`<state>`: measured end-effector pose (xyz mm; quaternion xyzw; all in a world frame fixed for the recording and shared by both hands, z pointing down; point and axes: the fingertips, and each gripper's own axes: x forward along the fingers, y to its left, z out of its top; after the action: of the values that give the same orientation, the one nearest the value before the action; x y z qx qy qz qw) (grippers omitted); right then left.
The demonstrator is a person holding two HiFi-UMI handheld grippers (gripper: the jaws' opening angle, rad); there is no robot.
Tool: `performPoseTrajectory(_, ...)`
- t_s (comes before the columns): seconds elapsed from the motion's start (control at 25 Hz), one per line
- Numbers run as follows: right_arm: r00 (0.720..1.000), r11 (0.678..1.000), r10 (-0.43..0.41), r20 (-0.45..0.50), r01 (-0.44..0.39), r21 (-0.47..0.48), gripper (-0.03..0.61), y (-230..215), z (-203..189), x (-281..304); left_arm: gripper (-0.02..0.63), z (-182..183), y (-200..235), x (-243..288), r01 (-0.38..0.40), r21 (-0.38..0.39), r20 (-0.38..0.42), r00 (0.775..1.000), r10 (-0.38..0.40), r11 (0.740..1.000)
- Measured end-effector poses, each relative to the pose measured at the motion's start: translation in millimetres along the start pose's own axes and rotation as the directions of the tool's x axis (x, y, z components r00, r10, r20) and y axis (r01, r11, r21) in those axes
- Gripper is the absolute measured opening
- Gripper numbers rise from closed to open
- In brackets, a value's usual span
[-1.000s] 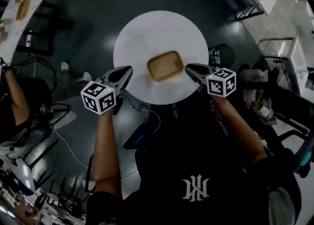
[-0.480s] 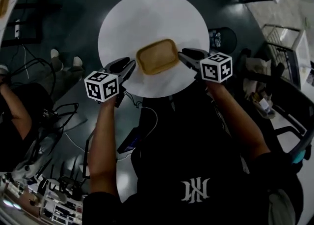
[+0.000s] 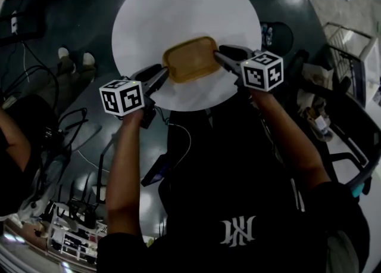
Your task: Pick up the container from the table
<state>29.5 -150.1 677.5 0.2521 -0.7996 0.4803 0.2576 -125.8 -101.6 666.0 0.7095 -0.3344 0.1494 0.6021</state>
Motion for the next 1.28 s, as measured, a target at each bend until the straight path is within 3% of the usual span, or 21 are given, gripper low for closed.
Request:
performPoseTrajectory(0.32,0.999,1.0,0.014,-0.036,-0.014,-0.003,0.123,4,-5,8,0.124,-15,-5,11,0.001,-0.01,-0.064,0.998,-0.001,1.0)
performPoseTrajectory(0.92,0.999,1.0,0.006,-0.052,-0.006,0.004,0.111,-7,-19,18,0.112,-24,-2,25,0.035,-0.061,-0.077,0.996,-0.04,0.998)
performPoseTrajectory(1.28,1.0,1.0,0.0,-0.002,0.0,-0.022,0.095,8,9,11,0.087,-4,-7,10,0.025,-0.013,-0.068,0.997,-0.026,1.0)
